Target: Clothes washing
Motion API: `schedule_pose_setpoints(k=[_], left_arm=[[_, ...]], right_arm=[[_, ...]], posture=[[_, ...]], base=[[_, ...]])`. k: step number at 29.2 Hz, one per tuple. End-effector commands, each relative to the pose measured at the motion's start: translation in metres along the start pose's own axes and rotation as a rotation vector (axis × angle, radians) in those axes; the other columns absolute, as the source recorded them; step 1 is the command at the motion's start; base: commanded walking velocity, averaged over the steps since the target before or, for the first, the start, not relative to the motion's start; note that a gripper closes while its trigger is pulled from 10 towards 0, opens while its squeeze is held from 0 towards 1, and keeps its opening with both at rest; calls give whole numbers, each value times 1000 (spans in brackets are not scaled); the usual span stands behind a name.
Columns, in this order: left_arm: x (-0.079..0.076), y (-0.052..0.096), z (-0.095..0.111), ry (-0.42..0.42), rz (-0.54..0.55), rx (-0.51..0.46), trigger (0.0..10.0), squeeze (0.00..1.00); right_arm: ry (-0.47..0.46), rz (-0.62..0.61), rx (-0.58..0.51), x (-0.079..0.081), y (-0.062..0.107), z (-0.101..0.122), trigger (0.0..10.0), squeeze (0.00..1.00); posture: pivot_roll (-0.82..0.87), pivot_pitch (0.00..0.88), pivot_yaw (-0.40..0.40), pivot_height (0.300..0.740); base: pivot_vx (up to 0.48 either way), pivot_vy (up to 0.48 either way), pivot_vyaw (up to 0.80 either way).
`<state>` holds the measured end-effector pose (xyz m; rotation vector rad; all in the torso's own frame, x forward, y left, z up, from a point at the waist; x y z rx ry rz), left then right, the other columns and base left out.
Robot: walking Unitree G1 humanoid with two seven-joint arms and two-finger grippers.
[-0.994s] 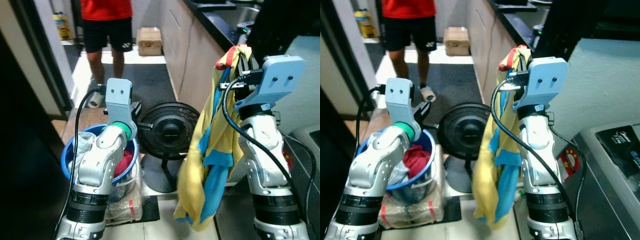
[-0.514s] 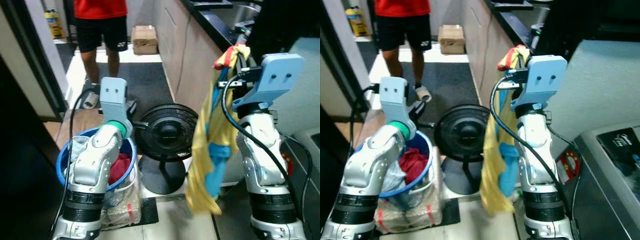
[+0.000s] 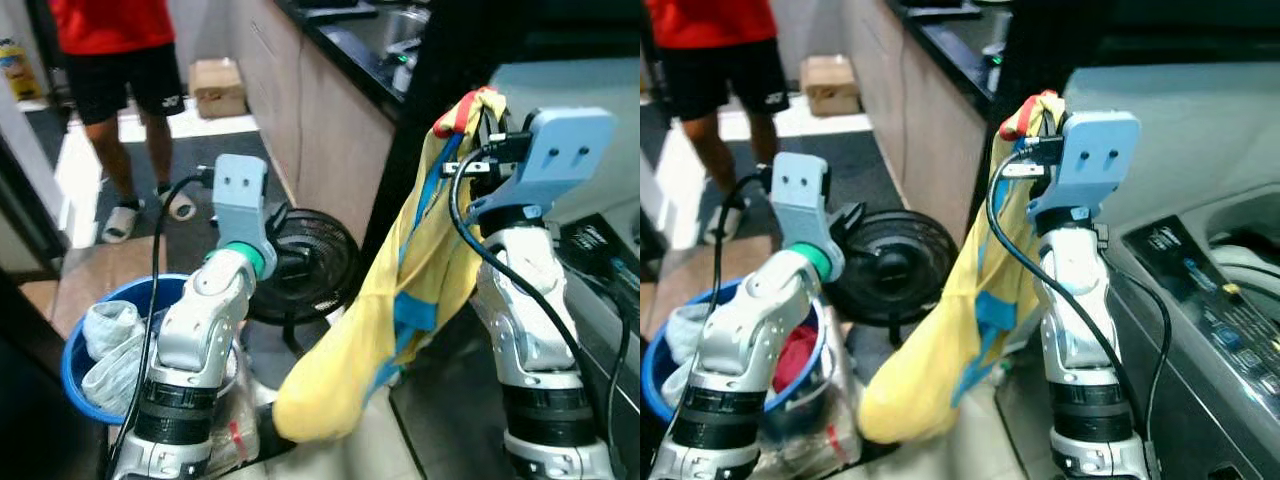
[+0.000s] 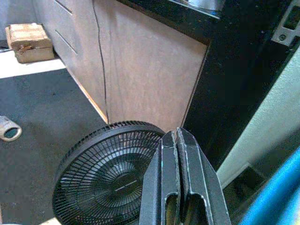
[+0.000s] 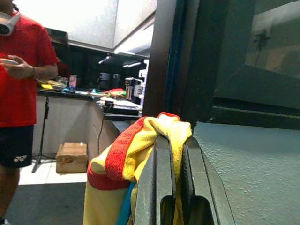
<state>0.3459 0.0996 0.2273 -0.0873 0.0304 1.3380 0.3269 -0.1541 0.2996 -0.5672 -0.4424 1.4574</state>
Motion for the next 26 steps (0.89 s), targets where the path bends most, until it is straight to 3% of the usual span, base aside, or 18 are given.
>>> schedule_pose_setpoints(k=[1,26], left_arm=[[1,1,-3,-1,4,12,10000,0],[0,1,-4,-1,-3,17,10000,0]], right_arm=[[5,-1,-35,-1,-1,8,10000,0],[6,5,-28,1,0,7,10000,0]], posture=[[83,0,27,740],[83,0,30,740]], base=[[0,0,-800],[0,0,-800]])
Point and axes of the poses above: a point about 5 cm out from each wrist's last joint towards the gripper, its own y axis pointing back from the gripper into the wrist, its own z axis along the axis of the wrist's last joint, x = y × z, the point moved 1 cm from there along -y, pointing out of the wrist towards the gripper
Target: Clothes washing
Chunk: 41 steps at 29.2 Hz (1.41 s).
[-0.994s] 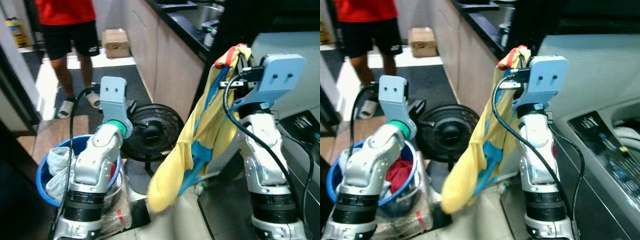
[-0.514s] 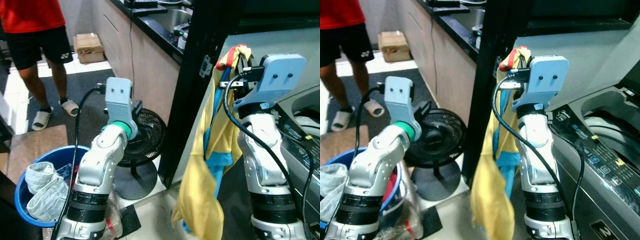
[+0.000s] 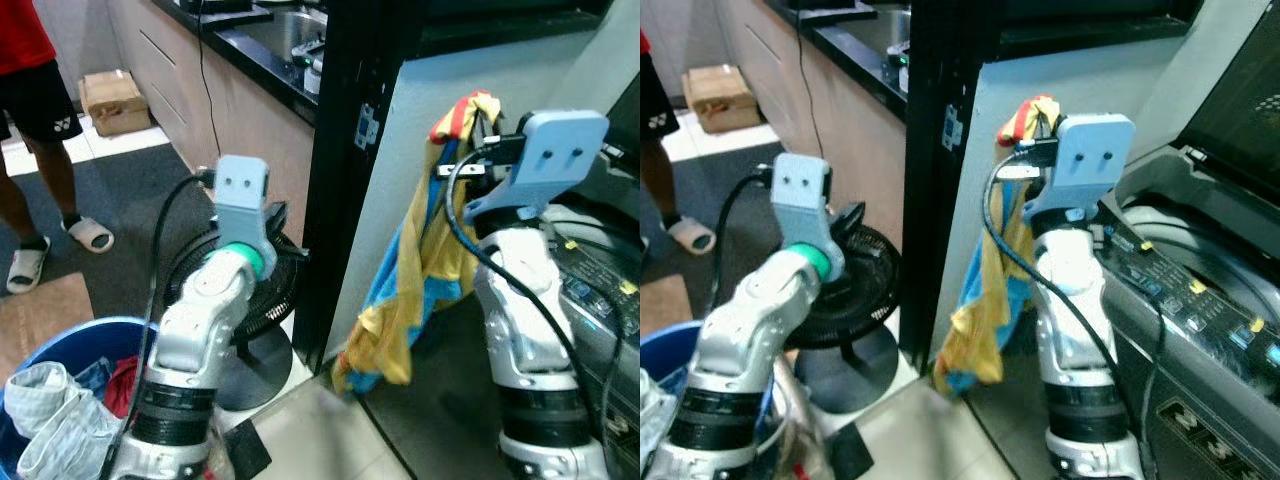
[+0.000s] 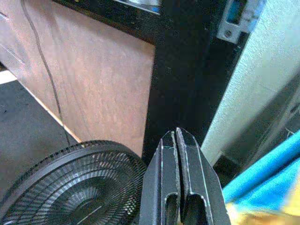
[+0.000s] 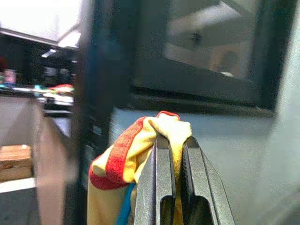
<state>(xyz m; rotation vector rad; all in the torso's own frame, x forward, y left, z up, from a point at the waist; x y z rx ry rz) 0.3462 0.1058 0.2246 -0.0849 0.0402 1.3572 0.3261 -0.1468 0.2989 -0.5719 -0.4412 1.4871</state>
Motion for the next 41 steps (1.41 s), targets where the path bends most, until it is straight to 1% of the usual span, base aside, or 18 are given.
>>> schedule_pose_setpoints(k=[1,14,25,27,28,30,32,41], left_arm=[[-7,0,-2,-6,-22,11,10000,0],[-7,0,-1,-7,-22,10,10000,0],[-6,0,2,-6,-18,-6,10000,0],[-6,1,7,-16,-15,-48,10000,0],[-6,1,7,-16,-15,-48,10000,0],[-7,2,16,-34,-14,-112,10000,0],[-8,3,21,-33,-11,-149,10000,0],[-9,5,32,-21,-12,-210,10000,0]], right_arm=[[13,-24,-27,-6,-1,6,10000,0],[11,-27,-26,-6,-1,6,10000,0],[-3,-31,-44,-5,-4,11,10000,0],[-9,-33,-48,-5,-5,12,10000,0],[-9,-33,-48,-5,-5,12,10000,0],[-14,-31,-51,-4,-6,12,10000,0],[-17,-30,-52,-3,-7,13,10000,0],[-19,-22,-53,-1,-7,13,10000,0]], posture=[[83,0,31,740],[84,0,32,740],[88,0,32,740],[89,0,31,740],[89,0,31,740],[90,0,29,740],[90,0,29,740],[90,0,24,740]], base=[[0,0,-800],[0,0,-800],[0,0,-800],[0,0,-800],[0,0,-800],[0,0,-800],[0,0,-800],[0,0,-800]])
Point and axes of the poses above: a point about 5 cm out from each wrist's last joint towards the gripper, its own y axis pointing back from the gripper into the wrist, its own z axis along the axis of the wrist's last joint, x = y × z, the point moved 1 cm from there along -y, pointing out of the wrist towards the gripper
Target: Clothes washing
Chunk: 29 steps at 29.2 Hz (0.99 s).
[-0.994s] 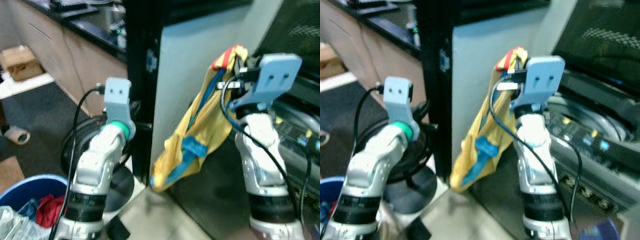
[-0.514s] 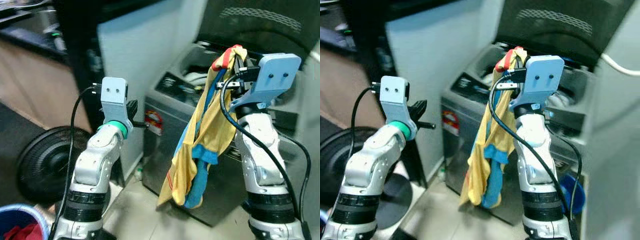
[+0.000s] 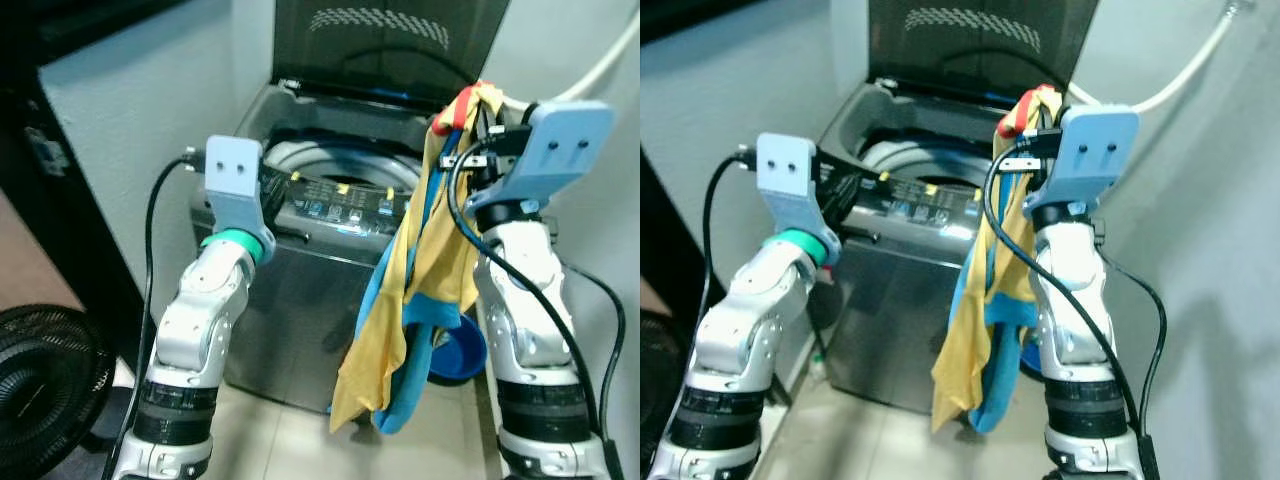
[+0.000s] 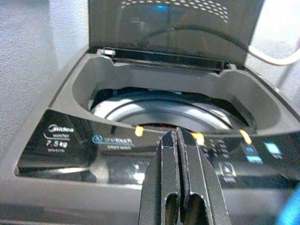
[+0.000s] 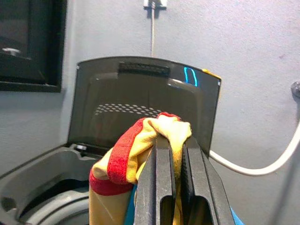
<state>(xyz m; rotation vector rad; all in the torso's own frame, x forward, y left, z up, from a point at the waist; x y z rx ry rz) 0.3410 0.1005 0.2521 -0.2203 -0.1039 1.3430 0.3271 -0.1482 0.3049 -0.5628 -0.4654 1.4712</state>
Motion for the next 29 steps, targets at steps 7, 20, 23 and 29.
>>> schedule_pose_setpoints(k=[7,20,23,29], left_arm=[[-1,1,8,-17,16,-58,10000,0],[-2,0,10,-38,22,-90,10000,0],[-2,0,10,-40,23,-91,10000,0],[-2,0,10,-43,23,-92,10000,0]], right_arm=[[1,16,-51,3,-3,9,10000,0],[9,40,-58,8,-2,8,10000,0],[12,42,-56,9,-2,8,10000,0],[12,44,-55,9,-2,7,10000,0]], posture=[[88,0,21,740],[89,0,18,740],[89,0,18,740],[89,0,18,740]], base=[[53,0,-611],[463,0,0],[480,0,0],[480,0,0]])
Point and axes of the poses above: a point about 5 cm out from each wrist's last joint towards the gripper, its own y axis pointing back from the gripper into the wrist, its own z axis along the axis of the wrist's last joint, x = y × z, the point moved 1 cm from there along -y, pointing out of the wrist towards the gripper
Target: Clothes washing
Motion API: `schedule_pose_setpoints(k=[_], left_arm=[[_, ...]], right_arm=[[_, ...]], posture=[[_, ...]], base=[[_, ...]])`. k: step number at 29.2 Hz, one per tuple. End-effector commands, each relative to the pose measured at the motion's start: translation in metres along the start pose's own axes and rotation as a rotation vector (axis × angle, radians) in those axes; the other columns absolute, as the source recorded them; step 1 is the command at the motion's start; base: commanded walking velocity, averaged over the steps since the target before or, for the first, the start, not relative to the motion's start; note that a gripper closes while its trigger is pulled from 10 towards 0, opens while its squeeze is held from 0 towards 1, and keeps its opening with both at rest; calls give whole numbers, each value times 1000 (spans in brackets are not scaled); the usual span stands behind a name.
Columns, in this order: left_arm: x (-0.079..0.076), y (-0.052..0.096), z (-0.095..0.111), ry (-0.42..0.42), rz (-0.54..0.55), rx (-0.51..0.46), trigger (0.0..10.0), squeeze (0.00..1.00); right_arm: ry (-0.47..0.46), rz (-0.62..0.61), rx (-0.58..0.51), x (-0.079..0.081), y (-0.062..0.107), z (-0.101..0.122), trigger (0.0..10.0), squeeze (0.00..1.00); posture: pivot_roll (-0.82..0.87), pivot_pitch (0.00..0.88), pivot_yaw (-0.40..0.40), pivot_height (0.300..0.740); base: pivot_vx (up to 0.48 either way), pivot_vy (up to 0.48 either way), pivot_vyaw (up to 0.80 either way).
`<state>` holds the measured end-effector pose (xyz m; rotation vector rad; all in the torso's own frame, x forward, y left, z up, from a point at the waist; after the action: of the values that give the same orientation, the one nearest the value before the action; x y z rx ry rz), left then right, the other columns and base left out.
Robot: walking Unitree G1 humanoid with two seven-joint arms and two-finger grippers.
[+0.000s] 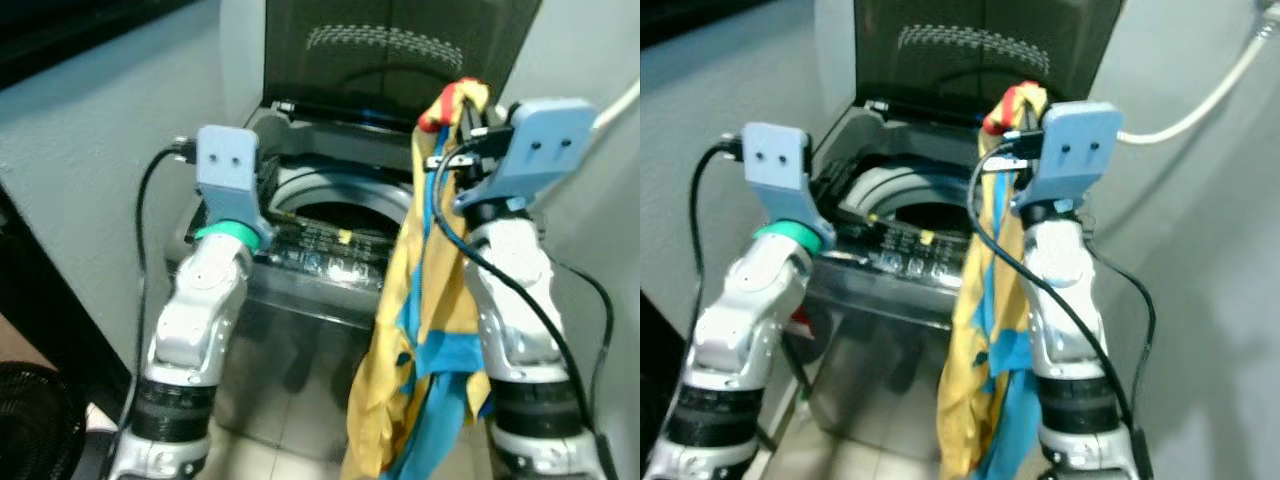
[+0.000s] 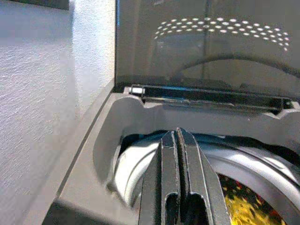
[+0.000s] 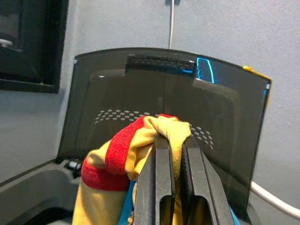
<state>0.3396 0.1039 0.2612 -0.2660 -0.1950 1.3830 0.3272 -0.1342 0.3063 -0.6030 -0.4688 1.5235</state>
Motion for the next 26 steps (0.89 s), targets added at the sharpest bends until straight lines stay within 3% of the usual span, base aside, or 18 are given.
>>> schedule_pose_setpoints(k=[1,15,24,26], left_arm=[[-4,0,0,2,-15,-6,10000,0],[-12,1,-3,28,-59,11,10000,0],[-12,2,-3,38,-65,13,10000,0],[-12,2,-3,28,-65,11,10000,0]], right_arm=[[11,-16,-29,-5,-1,5,10000,0],[19,-23,-22,-7,-1,3,10000,0],[19,-25,-19,-8,-1,1,10000,0],[20,-25,-20,-8,-1,1,10000,0]], posture=[[89,0,18,740],[88,0,18,740],[91,0,18,740],[91,0,21,740]], base=[[480,0,0],[0,0,0],[0,480,0],[0,0,0]])
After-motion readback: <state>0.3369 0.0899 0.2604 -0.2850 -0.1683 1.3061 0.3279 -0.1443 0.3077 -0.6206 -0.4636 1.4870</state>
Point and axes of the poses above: a point about 5 cm out from each wrist's last joint towards the gripper, its own y axis pointing back from the gripper into the wrist, its own z axis along the axis of the wrist's last joint, x = y × z, the point moved 1 cm from there along -y, pointing out of the wrist towards the gripper
